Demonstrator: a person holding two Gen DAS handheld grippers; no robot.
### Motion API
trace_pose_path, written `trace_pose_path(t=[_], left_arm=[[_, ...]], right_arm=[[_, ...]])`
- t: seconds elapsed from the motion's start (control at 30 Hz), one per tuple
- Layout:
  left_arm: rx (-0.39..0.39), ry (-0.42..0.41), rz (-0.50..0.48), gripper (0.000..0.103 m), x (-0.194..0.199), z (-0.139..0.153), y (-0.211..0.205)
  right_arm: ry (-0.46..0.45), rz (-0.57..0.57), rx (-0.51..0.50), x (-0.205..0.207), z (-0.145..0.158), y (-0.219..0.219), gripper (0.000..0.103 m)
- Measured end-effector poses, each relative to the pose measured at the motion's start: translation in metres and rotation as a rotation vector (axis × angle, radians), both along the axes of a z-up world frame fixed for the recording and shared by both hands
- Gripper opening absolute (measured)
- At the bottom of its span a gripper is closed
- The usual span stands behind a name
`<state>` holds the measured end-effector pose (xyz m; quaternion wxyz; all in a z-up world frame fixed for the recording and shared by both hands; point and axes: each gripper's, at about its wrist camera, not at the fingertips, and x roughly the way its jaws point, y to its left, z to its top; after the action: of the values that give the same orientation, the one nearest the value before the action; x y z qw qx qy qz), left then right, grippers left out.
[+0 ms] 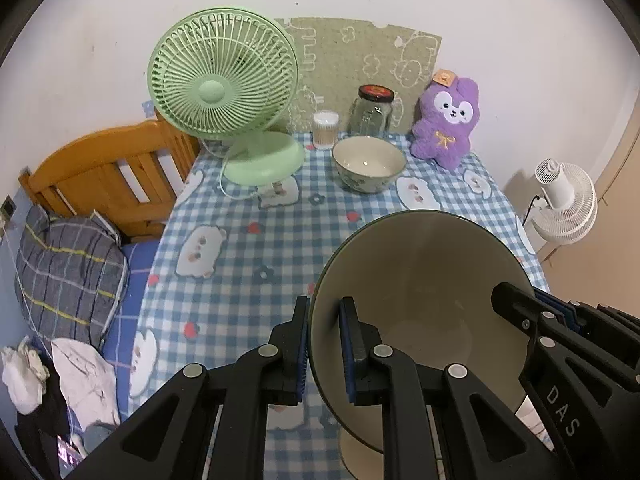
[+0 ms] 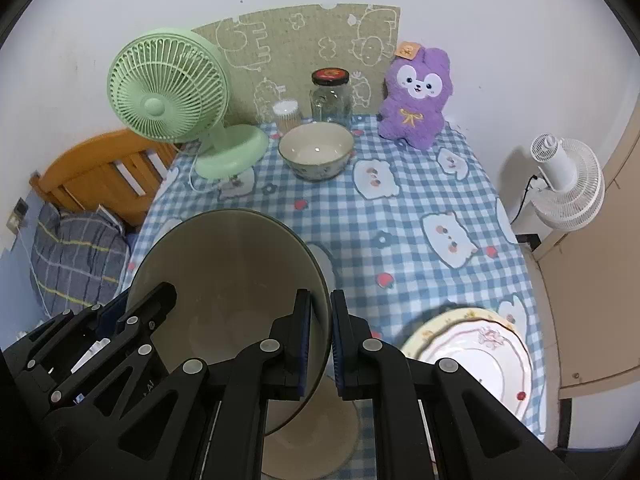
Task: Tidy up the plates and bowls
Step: 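Carry the bowl toward the first beige bowl beside the plates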
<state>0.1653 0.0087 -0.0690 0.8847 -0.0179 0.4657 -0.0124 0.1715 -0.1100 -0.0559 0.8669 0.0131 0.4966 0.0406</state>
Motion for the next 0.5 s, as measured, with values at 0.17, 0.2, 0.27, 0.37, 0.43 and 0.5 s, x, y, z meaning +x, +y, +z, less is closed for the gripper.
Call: trace_pose_path(t=[0.17,0.2,0.27,0.37,0.43,0.5], left_arm=[[0.000,0.013,0.013,0.011,-0.010,-0.003,-0.010],[-0.001,0.016,0.016,0.011,-0.011,-0.003,-0.011],[0.001,0.022,0.023,0.011,-0.014,-0.005,-0.013],[0.003,0.030,0.033,0.011,-0.019,-0.009,-0.015],[0.004,0.035,0.038,0.011,-0.023,-0.012,-0.015],[0.003,0.041,0.050,0.012,-0.026,-0.016,-0.016]], right_arm=[[0.014,0.016,-0.005,-0.008,-0.004,-0.009,0.013],[0.017,0.020,-0.005,-0.009,-0.005,-0.010,0.013],[0.022,0.028,-0.005,-0.012,-0.007,-0.012,0.012],[0.030,0.041,-0.006,-0.016,-0.011,-0.013,0.013],[0.032,0.052,-0.012,-0.018,-0.013,-0.013,0.013],[0.037,0.065,-0.014,-0.021,-0.017,-0.014,0.012]])
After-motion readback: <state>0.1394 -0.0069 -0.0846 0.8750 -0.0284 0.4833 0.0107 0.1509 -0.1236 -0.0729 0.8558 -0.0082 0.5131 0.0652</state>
